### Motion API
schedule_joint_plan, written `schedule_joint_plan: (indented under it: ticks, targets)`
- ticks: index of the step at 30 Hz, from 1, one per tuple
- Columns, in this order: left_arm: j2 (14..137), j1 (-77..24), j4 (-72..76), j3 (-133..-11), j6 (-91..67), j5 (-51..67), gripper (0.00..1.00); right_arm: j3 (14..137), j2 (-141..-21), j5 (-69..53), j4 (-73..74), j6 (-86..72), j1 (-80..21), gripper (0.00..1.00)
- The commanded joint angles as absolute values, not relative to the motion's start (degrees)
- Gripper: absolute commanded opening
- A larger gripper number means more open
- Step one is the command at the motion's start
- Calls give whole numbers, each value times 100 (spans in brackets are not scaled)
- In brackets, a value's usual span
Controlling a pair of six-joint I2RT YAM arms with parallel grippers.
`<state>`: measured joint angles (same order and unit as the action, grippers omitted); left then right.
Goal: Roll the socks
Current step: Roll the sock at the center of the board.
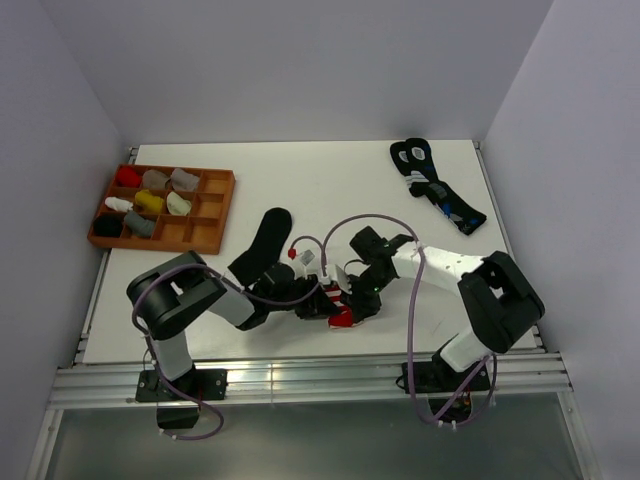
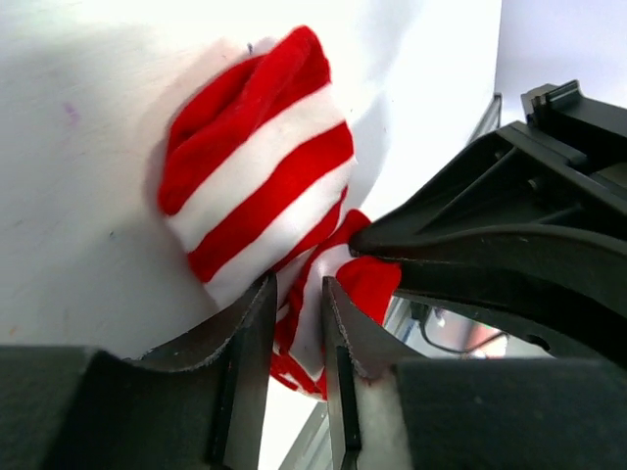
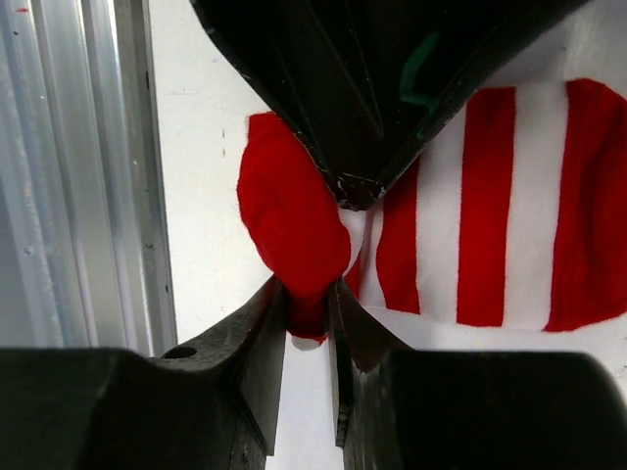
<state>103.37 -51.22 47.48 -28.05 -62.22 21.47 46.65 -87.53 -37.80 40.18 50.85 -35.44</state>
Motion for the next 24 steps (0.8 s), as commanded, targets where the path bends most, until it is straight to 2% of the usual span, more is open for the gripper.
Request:
schedule_joint_plan:
  ticks: [1,15,24]
  targets:
    - [10003,-5229,4623,-2575,-5881,1267,32,4834,-8999,-3639,4702,5071,-3463,20]
    - [8263,-5783,3816,-2065,-4757,-165,43,5950,-10353,-3814,5633,4940,-3199,20]
    - [7971,-6284,3727,-2188,-3692,-484,46,6521,-10977,-3858,5941,4922,-3076,20]
